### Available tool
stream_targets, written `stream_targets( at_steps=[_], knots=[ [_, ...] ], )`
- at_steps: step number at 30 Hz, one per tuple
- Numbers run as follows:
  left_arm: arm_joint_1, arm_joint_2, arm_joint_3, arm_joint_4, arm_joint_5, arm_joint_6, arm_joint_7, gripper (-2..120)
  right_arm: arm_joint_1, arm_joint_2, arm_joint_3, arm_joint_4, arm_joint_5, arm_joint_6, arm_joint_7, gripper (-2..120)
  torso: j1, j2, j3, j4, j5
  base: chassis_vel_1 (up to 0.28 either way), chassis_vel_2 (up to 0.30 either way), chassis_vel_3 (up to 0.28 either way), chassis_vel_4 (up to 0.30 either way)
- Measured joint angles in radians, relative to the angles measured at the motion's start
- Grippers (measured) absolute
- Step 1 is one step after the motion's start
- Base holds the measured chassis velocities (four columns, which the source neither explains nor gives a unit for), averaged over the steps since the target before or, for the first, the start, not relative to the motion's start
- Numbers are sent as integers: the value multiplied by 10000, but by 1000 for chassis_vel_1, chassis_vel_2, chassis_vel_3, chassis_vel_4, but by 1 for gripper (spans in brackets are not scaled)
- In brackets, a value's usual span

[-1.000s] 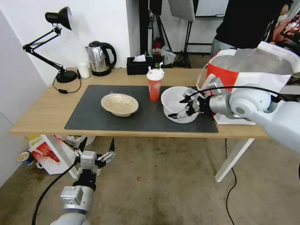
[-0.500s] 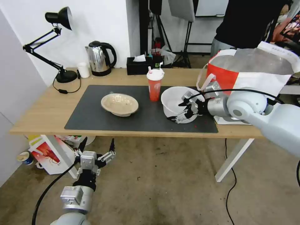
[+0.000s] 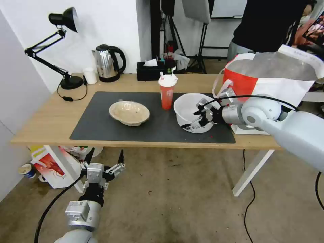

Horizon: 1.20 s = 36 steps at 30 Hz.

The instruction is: Pick up the trash from the table and place it into the takeout bag.

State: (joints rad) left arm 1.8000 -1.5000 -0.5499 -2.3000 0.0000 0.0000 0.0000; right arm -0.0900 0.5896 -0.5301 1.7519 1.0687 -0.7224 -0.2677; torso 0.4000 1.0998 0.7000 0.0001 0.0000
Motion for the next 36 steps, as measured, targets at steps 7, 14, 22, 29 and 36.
stream_targets(
  at_steps=[7,14,22,29,36],
  knots=[
    [0,0,0,0,0,0,0,100,168,92,-157,-86,-102,-1,-10,100,0,1,0,-1,-1,0,0,0,0],
    [0,0,0,0,0,0,0,100,288,191,-227,-166,-456,-1,-73,100,0,1,0,-2,0,0,0,0,0],
    [0,0,-1,0,0,0,0,100,694,77,-896,-62,-514,-3,-215,100,0,1,0,-1,-1,0,0,0,0],
    [0,0,0,0,0,0,0,100,993,-23,-1588,64,-536,-4,-158,100,0,2,0,-3,1,0,0,0,0],
    [0,0,0,0,0,0,0,100,1188,0,-1825,-5,-533,-5,-233,100,0,2,0,-1,0,0,0,0,0]
  ],
)
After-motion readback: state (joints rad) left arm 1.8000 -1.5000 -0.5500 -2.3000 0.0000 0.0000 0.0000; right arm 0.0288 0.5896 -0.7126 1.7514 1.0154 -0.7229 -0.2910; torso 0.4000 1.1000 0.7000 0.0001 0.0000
